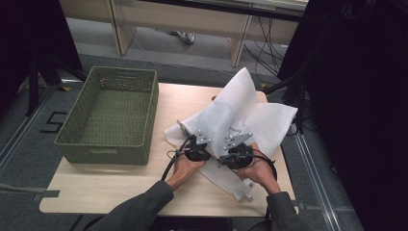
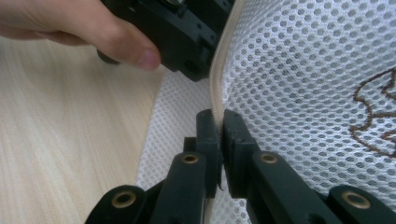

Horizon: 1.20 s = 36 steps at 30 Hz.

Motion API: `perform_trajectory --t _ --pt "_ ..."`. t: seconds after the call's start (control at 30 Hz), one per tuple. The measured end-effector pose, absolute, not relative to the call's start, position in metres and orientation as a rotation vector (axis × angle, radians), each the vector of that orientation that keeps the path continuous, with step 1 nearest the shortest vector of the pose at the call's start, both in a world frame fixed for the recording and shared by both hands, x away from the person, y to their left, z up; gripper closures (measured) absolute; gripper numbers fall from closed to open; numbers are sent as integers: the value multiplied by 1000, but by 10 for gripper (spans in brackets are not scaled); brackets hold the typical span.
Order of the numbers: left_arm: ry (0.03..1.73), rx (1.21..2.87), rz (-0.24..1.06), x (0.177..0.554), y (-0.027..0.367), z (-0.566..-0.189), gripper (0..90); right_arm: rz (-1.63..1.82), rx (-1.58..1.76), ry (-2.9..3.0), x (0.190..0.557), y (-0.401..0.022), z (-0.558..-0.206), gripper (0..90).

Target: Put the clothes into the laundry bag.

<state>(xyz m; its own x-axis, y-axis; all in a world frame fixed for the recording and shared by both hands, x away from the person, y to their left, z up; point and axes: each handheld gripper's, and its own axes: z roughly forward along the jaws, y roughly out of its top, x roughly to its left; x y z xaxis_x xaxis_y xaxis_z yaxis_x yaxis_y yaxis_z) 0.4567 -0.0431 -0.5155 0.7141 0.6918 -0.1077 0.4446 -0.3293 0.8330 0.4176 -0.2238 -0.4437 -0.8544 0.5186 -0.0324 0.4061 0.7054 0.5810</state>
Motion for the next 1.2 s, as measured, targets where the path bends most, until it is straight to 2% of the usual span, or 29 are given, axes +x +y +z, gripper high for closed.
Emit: perform_trajectory --t 0.1,0.27,0.47,0.7,1.0,1.2 --pt "873 2001 322 452 -35 -510 644 837 716 2737 421 -223 -451 870" --pt "881 2047 385 440 -5 -495 475 721 710 2771 422 -218 -464 870" --pt "901 2066 398 432 24 -482 445 596 678 2774 420 -220 -468 871" --pt "937 2031 290 427 25 -485 437 563 667 2766 416 -225 -466 870" --pt "900 2104 399 422 33 -481 431 492 694 2779 411 -237 -466 870" --pt "912 2099 389 420 35 -482 438 493 716 2740 407 -253 -460 841"
